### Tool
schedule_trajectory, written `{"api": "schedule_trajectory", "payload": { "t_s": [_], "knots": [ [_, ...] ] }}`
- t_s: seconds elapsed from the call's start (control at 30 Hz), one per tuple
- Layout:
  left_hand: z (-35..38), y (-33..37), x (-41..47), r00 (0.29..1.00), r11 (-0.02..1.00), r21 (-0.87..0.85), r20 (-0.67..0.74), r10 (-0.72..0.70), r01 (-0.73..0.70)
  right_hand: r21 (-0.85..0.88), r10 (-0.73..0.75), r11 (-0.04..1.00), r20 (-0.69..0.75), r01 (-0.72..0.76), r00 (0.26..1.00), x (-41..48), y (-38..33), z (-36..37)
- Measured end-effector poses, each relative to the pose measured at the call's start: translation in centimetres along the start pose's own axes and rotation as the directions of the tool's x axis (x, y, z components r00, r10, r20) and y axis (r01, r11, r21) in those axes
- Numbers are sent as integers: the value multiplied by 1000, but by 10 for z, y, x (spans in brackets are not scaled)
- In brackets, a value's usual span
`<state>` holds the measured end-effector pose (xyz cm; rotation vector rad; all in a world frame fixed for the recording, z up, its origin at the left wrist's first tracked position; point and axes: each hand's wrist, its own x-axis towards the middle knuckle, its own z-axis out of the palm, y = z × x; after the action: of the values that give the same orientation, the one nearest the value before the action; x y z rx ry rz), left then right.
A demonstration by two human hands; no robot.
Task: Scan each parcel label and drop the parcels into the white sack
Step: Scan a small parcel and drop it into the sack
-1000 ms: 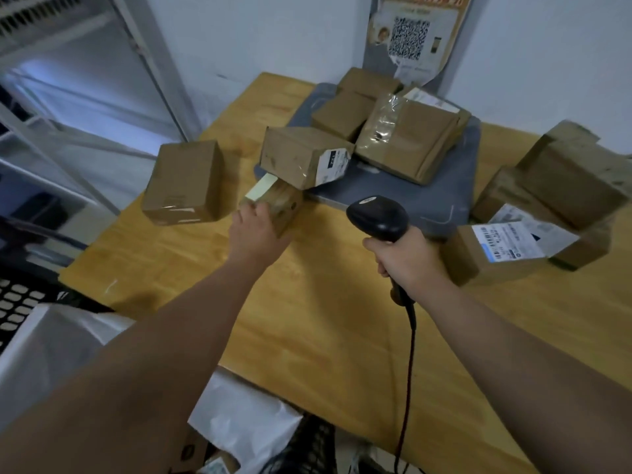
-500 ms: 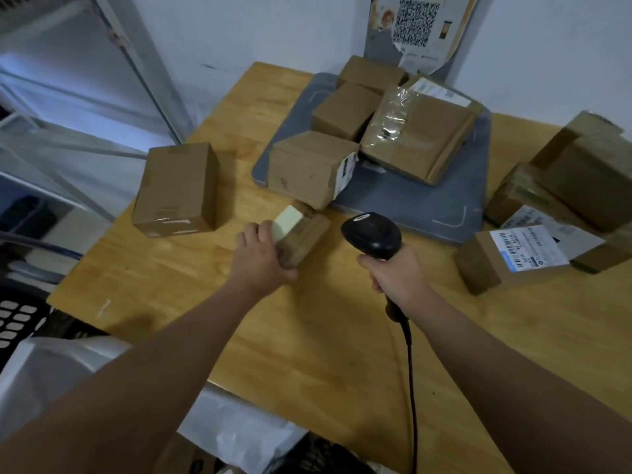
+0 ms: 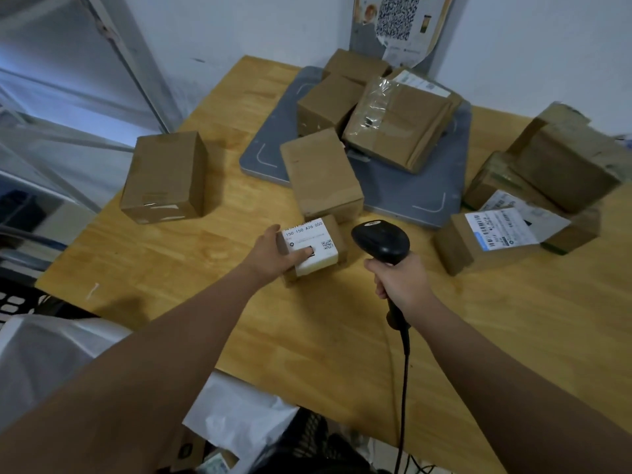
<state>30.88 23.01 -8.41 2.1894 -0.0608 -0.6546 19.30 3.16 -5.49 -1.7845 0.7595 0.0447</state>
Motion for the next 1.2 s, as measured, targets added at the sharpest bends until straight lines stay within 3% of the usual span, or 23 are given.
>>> {"api": "schedule_trajectory", "payload": {
  "t_s": [0.03,0.1,0.27,0.33,0.57,0.8,1.2],
  "knots": [
    [3,0,-2,998,997,-78,57,-12,16,-1,-1,1000,8,1,1000,-3,1,0],
    [11,1,-11,999,993,-118,38,29,-24,-15,0,1000,27,1,1000,-8,2,-1],
    [40,6,-34,954,952,185,-131,271,-245,20,-5,1000,43,4,999,-22,11,-8],
    [53,7,-43,929,929,212,-151,337,-303,18,-4,1000,41,3,999,-30,16,-13],
    [88,10,-70,889,869,202,16,457,-451,29,35,999,0,-35,999,-57,42,-45],
    [121,19,-76,882,825,367,-25,470,-429,-31,37,999,8,-36,999,-94,77,-77],
    [138,13,-76,860,802,392,-49,508,-452,-3,-22,1000,11,22,1000,-126,92,-92]
  ]
}}
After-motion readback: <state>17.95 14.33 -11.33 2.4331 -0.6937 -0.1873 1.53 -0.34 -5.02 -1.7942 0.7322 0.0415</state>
